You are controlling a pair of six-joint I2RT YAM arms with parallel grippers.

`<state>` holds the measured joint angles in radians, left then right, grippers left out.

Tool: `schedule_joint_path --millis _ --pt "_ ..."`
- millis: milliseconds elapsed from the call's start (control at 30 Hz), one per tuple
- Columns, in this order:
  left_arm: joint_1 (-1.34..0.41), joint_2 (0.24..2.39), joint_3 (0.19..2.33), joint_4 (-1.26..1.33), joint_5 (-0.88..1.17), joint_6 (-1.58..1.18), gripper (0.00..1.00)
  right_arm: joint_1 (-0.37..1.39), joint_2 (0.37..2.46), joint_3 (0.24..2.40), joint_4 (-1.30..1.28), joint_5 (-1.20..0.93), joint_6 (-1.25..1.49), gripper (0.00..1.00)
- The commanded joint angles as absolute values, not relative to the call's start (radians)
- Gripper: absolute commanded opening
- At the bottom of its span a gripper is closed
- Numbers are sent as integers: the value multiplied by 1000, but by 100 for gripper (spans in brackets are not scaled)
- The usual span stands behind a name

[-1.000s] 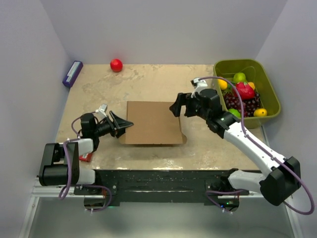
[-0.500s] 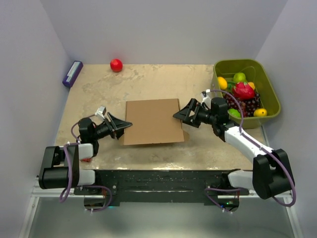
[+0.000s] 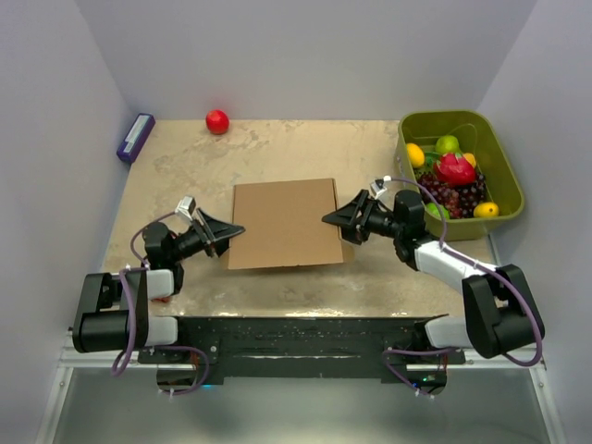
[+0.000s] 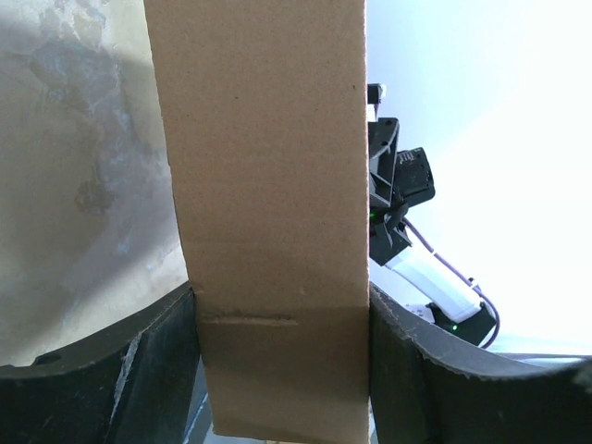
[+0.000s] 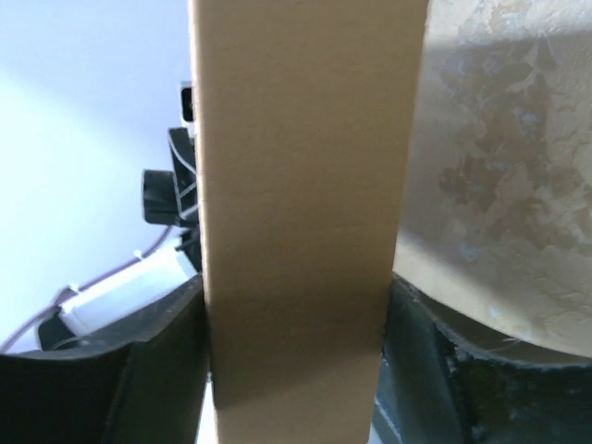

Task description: Fold the paper box

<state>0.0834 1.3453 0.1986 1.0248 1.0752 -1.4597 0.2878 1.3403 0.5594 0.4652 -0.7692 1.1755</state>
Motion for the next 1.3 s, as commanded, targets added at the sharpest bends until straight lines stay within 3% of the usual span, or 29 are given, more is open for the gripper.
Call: schedule_joint_path --millis 0,67,100,133,200,267,333,400,433,600,1000,1267 --pt "83 1345 227 1108 1130 -1448 12 290 1316 522 566 -804 1302 58" --pt "83 1339 244 1094 1143 -1415 24 290 1309 509 566 -804 1331 46" --pt "83 1336 250 1089 1144 -1404 38 290 1308 506 561 -802 1339 43" --pt "83 1330 268 1053 1149 -1385 45 290 1305 505 560 -804 1354 34" --pt "83 1309 294 982 1150 -1294 62 290 1298 492 563 -802 1377 28" --pt "83 1278 356 769 1143 -1106 73 288 1287 476 565 -787 1417 24" --pt "83 1253 444 471 1088 -867 91 284 1266 465 568 -764 1445 16" --pt "84 1221 501 309 1033 -737 99 281 1246 459 549 -753 1460 14" --pt "86 1210 546 194 979 -650 99 279 1240 453 552 -749 1472 12" --pt "110 1189 558 141 908 -603 100 264 1206 403 611 -729 1571 2" --pt "167 991 601 38 629 -388 100 216 1140 325 542 -640 1710 0" --pt "156 847 600 97 761 -285 96 213 1160 313 548 -640 1873 0"
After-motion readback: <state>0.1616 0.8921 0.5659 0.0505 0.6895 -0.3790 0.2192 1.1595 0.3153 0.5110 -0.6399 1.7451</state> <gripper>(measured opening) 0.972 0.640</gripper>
